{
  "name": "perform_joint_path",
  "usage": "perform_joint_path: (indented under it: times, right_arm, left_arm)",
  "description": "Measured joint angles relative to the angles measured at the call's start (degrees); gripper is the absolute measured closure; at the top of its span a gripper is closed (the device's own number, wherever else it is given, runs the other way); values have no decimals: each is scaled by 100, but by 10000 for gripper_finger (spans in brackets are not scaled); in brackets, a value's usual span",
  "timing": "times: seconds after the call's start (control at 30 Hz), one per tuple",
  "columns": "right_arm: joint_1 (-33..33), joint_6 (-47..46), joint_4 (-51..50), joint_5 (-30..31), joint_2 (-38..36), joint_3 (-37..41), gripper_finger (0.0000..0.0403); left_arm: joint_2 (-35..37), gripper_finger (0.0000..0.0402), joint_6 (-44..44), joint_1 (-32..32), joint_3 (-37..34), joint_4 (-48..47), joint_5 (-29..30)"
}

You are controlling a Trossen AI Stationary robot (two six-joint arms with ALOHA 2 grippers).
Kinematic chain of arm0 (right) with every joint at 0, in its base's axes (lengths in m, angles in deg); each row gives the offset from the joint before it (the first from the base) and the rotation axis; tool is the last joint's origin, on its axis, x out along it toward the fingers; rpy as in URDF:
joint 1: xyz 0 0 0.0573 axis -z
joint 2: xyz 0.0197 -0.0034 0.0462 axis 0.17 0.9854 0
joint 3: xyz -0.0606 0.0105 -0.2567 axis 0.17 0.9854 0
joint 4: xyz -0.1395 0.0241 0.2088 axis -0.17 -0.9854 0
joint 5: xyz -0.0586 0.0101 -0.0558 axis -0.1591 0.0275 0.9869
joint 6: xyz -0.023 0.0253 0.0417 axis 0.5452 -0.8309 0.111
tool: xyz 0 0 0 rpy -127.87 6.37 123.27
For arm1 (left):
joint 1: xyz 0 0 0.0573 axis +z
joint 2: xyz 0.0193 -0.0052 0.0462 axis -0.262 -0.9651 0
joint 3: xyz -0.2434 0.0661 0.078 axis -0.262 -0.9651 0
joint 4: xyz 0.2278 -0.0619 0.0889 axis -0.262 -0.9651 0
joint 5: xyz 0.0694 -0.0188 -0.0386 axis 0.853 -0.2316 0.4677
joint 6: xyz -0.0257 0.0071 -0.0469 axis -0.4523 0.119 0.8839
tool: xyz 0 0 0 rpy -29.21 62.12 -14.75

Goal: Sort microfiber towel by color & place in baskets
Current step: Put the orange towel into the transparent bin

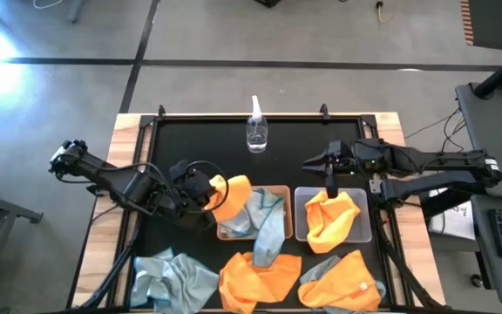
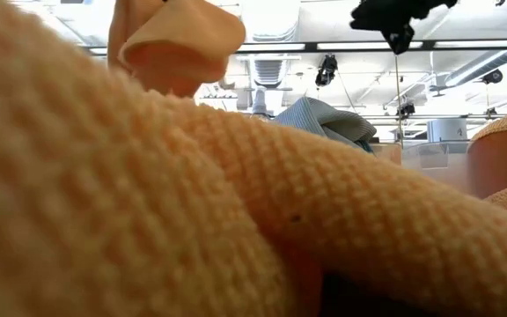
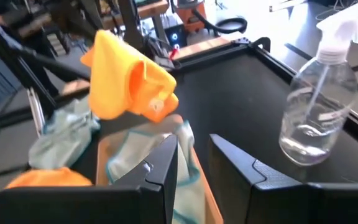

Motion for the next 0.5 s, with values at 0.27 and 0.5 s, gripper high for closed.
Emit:
perform_joint_path:
  times: [0.27, 0.5]
  right_arm:
    - [0, -45, 892, -13, 698, 0, 321]
    - [-2, 59, 1162, -25, 1291, -320, 321]
  left_arm:
    - [0, 401, -122, 2, 12, 37, 503]
    - [-13, 401, -409, 22, 235, 349, 615]
